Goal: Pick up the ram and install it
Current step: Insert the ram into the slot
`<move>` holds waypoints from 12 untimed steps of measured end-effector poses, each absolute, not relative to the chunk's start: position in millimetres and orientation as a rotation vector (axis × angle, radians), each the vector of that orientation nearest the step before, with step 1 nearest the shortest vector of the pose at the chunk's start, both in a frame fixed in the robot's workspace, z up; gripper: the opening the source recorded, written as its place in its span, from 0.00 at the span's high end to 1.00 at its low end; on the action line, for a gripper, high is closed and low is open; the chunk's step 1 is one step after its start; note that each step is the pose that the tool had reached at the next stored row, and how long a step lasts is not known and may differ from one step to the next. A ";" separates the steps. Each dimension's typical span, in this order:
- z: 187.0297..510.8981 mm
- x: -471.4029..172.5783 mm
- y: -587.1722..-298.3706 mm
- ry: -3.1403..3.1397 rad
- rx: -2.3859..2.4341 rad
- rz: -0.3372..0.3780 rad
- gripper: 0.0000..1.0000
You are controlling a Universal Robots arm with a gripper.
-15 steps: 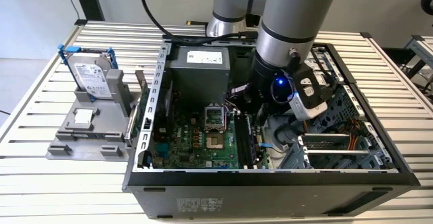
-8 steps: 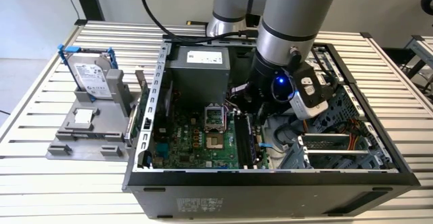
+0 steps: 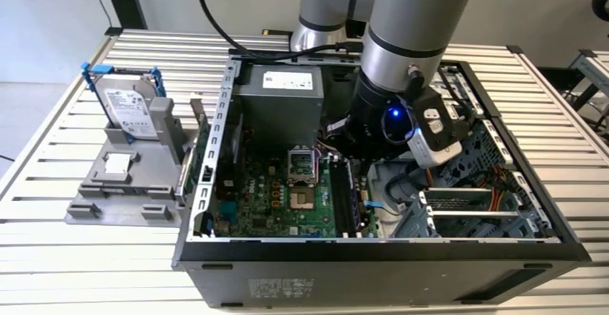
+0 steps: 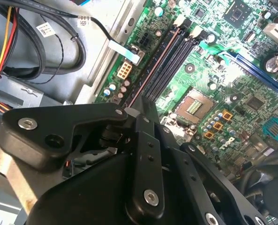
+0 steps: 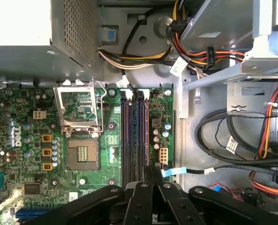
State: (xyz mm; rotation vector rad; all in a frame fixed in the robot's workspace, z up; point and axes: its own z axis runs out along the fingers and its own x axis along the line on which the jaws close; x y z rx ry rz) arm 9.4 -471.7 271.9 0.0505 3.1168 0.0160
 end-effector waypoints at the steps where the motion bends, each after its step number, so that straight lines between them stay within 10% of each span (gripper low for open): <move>1: 271.9 9.3 -471.7 3.117 0.051 0.016 1.00; 12: 272.6 9.3 -471.7 3.117 0.050 0.016 1.00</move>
